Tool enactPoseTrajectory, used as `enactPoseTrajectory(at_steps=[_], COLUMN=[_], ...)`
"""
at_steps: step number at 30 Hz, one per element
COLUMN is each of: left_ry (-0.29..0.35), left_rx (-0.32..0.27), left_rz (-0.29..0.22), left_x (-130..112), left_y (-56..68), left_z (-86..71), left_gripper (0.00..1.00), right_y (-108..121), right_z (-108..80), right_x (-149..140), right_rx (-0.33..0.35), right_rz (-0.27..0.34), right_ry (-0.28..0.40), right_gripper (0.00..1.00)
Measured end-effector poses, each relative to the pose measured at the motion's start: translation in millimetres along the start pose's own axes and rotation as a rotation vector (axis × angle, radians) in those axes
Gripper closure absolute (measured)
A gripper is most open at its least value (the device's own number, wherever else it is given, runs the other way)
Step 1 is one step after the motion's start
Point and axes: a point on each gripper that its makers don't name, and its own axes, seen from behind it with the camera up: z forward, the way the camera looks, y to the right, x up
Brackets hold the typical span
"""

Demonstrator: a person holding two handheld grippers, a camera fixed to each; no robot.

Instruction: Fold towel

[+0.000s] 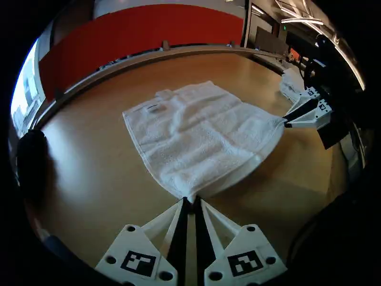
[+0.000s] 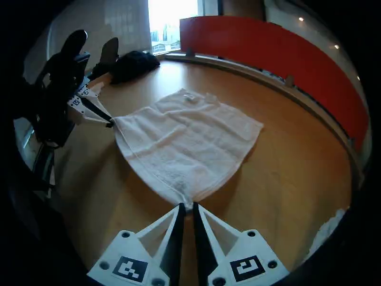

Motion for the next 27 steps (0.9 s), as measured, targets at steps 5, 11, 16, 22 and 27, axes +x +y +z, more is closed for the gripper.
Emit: enactPoseTrajectory(at_steps=[5,11,16,22,27], left_ry=[0.013,0.036,0.048,0.064,0.072], left_rx=[0.003,0.014,0.016,0.013,0.008], left_rz=[-0.018,-0.024,-0.018,-0.021,-0.03], left_x=[13.9,28.6,37.9,46.3,50.7], left_y=[0.7,2.5,7.2,13.2,17.7], left_z=[-13.7,-33.0,-49.8,-68.8,-80.4], left_gripper=[0.9,0.9,0.9,0.9,0.9], right_y=[1.9,3.8,3.9,0.6,-3.0], right_z=[-13.5,-32.9,-49.9,-69.5,-82.3], right_x=[15.8,38.5,54.3,65.3,70.3], right_rx=[-0.015,-0.032,-0.042,-0.048,-0.051], right_rz=[-0.001,-0.002,-0.002,-0.01,-0.016], right_ry=[0.034,0.082,0.116,0.138,0.147], right_gripper=[0.87,0.87,0.87,0.87,0.87])
